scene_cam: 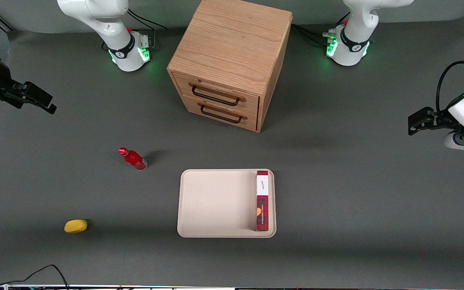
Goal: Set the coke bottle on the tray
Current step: 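Reach the right gripper down to the red Coca-Cola bottle lying on the table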
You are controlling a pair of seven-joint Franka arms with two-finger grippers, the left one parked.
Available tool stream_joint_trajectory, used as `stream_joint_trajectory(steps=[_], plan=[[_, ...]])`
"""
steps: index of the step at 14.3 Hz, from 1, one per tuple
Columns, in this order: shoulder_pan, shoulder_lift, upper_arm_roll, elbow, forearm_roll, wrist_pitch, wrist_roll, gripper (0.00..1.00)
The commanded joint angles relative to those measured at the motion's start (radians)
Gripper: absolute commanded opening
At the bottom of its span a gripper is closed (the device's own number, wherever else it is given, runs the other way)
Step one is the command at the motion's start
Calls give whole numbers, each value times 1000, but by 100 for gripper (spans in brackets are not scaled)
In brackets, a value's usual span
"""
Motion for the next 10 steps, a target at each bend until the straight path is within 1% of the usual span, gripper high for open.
stream_joint_trajectory(steps=[1, 3, 4, 5, 6, 8, 10], plan=[[-2, 16, 1, 42, 11, -44, -10, 100], [-4, 24, 3, 34, 14, -51, -21, 100], [-2, 33, 3, 13, 26, -48, -21, 100], [5, 44, 14, -25, 26, -16, -10, 100], [10, 51, 20, -97, 26, 56, -3, 100], [9, 35, 46, -333, 26, 309, 7, 100], [10, 59, 67, -475, 25, 519, 68, 100]])
